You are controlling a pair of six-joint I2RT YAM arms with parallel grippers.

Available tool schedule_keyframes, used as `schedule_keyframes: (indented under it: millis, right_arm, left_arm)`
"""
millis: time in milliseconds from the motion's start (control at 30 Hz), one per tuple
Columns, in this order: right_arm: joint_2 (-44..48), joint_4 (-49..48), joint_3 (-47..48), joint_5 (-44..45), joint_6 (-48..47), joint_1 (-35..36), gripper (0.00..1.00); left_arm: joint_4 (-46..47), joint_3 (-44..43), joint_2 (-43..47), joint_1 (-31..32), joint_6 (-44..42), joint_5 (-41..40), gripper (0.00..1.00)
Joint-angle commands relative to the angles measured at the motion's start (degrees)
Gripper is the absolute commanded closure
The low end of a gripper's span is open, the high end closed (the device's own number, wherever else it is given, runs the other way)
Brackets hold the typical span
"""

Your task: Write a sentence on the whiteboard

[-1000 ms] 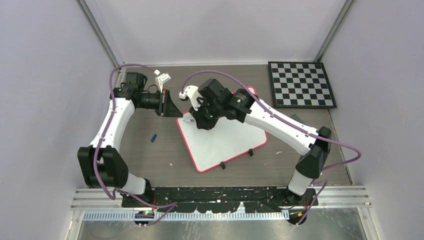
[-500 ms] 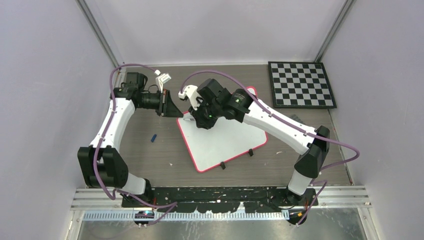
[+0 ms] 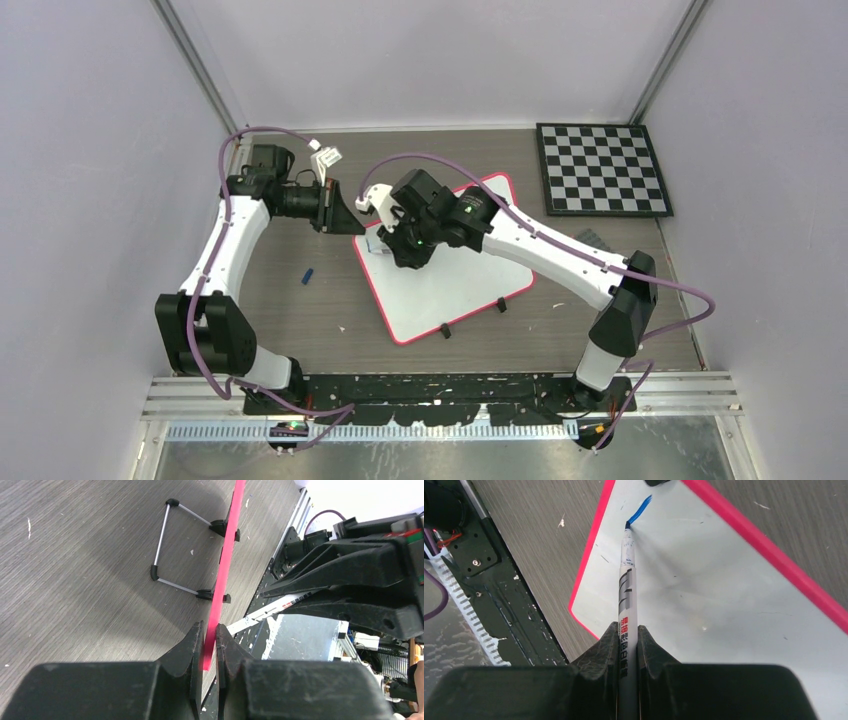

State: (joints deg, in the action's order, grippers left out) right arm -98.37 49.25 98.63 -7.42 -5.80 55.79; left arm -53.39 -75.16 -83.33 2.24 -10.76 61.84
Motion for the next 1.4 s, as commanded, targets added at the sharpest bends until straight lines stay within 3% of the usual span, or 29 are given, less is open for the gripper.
schedule_keyframes:
  millis: [0, 200, 467, 1367]
  right_arm:
    - [2.60, -1.52, -2.08, 0.26, -0.02, 0.19, 1.00]
    - [3.52, -1.18, -3.55, -1.84, 0.62, 0.24, 1.00]
    - [4.15, -0.82, 1.35, -3.70, 0.95, 0.12, 1.00]
    - [0.13, -0.61, 4.43, 2.14, -0.59, -0.80, 1.00]
  left_arm:
    - [-0.32, -0.61, 1.15, 0.17, 0.30, 1.21, 1.00]
    - [-0.47, -0.65, 1.12, 0.31, 0.16, 1.02, 1.00]
    - [-0.57, -0.69, 1.03, 0.48, -0.05, 1.09, 1.00]
    - [-0.41, -0.31, 1.41, 0.56, -0.42, 0.89, 1.00]
